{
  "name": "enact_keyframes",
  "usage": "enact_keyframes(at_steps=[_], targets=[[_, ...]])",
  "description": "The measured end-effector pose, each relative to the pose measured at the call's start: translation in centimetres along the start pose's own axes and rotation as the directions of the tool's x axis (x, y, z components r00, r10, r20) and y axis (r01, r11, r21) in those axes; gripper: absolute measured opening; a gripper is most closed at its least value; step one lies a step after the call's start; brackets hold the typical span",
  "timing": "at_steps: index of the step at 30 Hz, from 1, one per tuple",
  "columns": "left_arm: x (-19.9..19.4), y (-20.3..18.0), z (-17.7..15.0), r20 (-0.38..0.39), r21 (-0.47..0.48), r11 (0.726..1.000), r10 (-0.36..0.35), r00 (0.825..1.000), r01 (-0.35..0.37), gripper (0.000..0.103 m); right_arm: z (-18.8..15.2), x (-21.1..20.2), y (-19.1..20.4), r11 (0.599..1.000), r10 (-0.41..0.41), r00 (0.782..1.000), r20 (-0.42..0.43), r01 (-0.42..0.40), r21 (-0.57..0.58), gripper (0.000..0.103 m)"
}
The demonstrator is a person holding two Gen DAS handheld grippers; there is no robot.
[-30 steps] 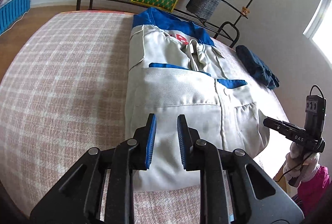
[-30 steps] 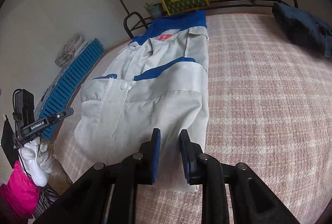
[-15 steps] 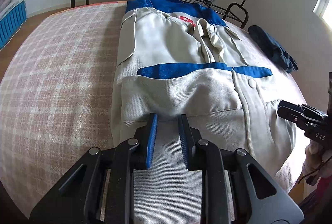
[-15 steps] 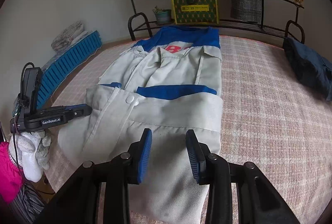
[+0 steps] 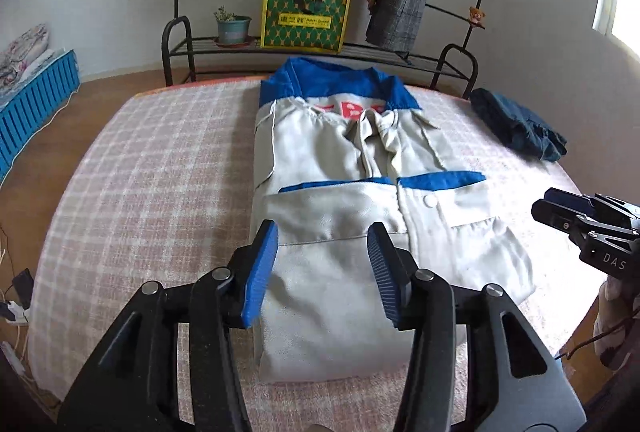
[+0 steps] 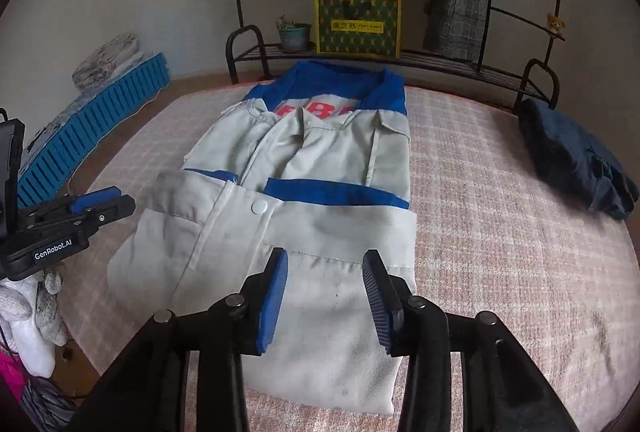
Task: Fold large clothes
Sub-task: 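Withdraw both tools upward from the folded jacket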
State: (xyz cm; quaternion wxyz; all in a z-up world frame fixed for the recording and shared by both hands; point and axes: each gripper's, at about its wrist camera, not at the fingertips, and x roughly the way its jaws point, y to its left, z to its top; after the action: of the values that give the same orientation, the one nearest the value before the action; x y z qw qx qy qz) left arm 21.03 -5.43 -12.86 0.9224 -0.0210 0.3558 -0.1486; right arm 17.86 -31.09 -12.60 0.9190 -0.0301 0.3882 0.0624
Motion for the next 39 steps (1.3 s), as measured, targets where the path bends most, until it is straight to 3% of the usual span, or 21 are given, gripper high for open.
enact_keyframes(at_steps=[3, 5, 9, 14, 17, 24, 26, 30, 34, 39], targets=[[-4.2, -1.1, 0.1, 0.072, 0.022, 1.0, -0.019, 0.997, 0.017, 0.058, 0.4, -4.0, 1.4, 0.999, -0.047, 0.997, 0.063, 0.048, -0.023, 0.043], [-6.5, -1.6, 0.5, 0.109, 0.021, 0.999, -0.04, 0.993, 0.038, 0.073, 0.5, -6.6, 2.5, 0.997, -0.07, 0.992, 0.107, 0.074, -0.028, 0.056], [-10.4, -2.5, 0.6, 0.153, 0.053, 0.998, -0.046, 0.987, 0.039, 0.075, 0.3, -11.5, 3.9, 0.996, -0.088, 0.98, 0.18, 0.092, -0.014, 0.059], [-14.8, -4.1, 0.9, 0.198, 0.109, 0.994, -0.044, 0.979, 0.022, 0.093, -0.5, -15.8, 5.1, 0.994, -0.103, 0.969, 0.226, 0.107, -0.006, 0.06], [-17.7, -4.9, 0.9, 0.239, 0.125, 0.992, -0.042, 0.97, 0.012, 0.094, -0.6, -18.2, 5.6, 0.992, -0.114, 0.959, 0.258, 0.123, -0.019, 0.062], [-22.4, -6.1, 2.8, 0.297, 0.132, 0.991, -0.06, 0.953, 0.022, 0.101, -0.2, -24.2, 6.4, 0.987, -0.109, 0.914, 0.391, 0.147, -0.07, 0.089], [-23.0, -5.9, 4.0, 0.307, 0.131, 0.991, -0.059, 0.95, 0.019, 0.101, 0.2, -25.3, 6.1, 0.985, -0.089, 0.905, 0.417, 0.143, -0.1, 0.092], [-22.3, -3.9, 7.0, 0.28, 0.073, 0.995, -0.09, 0.956, 0.073, 0.101, 2.5, -25.6, 4.0, 0.985, -0.039, 0.912, 0.408, 0.105, -0.14, 0.092], [-19.9, -1.1, 10.4, 0.256, 0.003, 0.995, -0.098, 0.962, 0.1, 0.101, 4.8, -24.4, 0.6, 0.993, -0.034, 0.918, 0.395, 0.074, -0.087, 0.092], [-13.8, 1.2, 15.1, 0.199, -0.021, 0.991, -0.124, 0.972, 0.131, 0.101, 8.1, -20.8, -5.0, 1.0, -0.009, 0.941, 0.339, 0.0, 0.027, 0.092]])
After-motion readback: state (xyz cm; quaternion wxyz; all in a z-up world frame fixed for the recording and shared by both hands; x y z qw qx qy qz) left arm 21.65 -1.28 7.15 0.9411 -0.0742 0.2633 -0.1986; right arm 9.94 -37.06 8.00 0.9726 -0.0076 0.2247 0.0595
